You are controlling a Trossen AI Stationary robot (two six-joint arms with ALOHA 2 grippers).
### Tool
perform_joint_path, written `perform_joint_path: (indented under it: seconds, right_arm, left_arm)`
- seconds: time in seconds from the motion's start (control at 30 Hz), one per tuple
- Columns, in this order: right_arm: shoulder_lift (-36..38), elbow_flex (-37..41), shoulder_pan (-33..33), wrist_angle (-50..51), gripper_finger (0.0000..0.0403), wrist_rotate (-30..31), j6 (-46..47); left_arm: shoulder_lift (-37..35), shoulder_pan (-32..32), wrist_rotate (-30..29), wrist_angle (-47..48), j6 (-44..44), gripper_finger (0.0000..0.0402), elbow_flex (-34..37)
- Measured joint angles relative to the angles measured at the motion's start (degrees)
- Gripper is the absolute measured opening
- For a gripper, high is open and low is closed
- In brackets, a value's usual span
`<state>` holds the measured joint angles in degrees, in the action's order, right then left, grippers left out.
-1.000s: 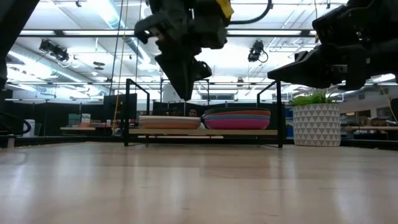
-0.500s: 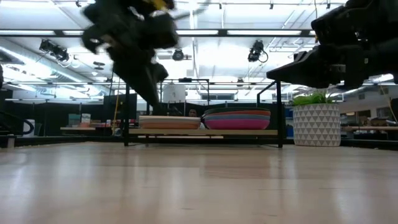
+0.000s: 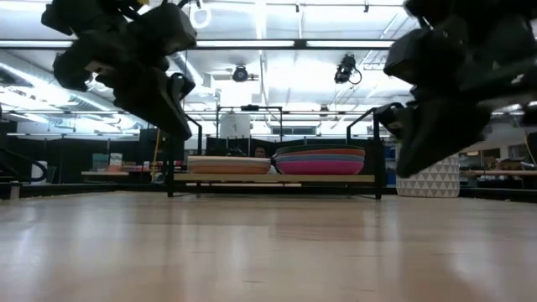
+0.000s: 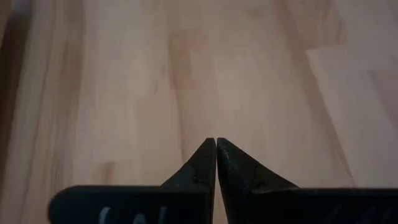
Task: Place and stack plates onto a shelf
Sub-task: Stack the light brown plate on top of the light orange plate on the shelf
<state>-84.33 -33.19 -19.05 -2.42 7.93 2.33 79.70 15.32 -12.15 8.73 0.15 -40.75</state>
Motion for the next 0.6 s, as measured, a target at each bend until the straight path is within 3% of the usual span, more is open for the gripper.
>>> perform_joint_path:
  seconds: [0.1, 0.3, 0.47, 0.6]
  right_arm:
    - [0.0, -6.7, -1.0, 15.8, 0.0030, -4.3, 3.3]
    - [0.1, -15.2, -3.7, 33.2, 0.0063, -9.3, 11.7]
    - [0.1, -16.2, -6.4, 45.4, 0.0102, -14.2, 23.0]
    - [0.1, -15.1, -9.3, 52.3, 0.0127, -13.0, 26.8]
  left_arm:
    - [0.0, 0.1, 0.1, -0.7, 3.5, 0.0020, -0.1]
    - [0.0, -0.4, 0.1, -0.6, 8.3, 0.0020, -0.1]
    - [0.0, -0.4, -0.3, 0.3, 8.4, 0.0020, -0.1]
    - [0.0, 0.1, -0.3, 1.2, 8.0, 0.0020, -0.1]
